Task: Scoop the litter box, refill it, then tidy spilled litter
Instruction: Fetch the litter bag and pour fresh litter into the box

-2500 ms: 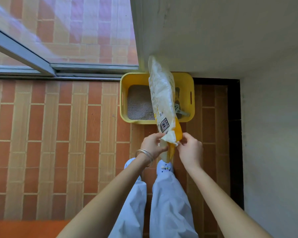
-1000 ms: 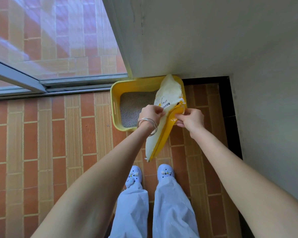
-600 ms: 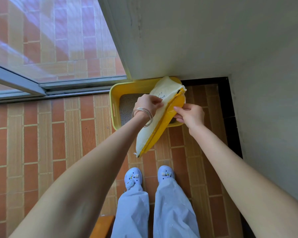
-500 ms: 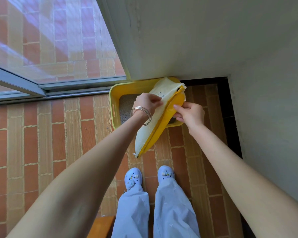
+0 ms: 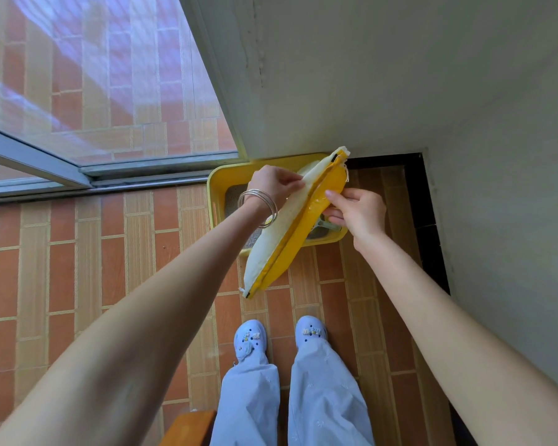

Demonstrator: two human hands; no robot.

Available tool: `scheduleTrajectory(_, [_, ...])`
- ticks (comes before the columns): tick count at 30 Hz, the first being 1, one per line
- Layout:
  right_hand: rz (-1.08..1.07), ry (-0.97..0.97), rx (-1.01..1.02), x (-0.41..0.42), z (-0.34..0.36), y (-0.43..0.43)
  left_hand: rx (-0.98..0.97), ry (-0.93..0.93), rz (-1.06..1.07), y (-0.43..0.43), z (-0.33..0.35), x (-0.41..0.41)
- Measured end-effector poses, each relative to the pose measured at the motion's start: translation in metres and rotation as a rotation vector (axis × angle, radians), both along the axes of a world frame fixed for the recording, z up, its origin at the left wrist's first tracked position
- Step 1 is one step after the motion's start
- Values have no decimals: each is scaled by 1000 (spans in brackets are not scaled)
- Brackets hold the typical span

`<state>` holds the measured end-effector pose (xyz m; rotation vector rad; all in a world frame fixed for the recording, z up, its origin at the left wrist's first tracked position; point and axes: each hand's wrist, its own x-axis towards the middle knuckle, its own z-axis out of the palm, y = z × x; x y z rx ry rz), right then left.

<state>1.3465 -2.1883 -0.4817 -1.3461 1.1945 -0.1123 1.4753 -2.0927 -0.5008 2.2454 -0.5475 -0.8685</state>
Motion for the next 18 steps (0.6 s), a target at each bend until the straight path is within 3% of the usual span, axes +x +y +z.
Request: scheduleTrajectory(18, [46,-1,105,-17,-5,17,47,-89,-60,20,-4,-14])
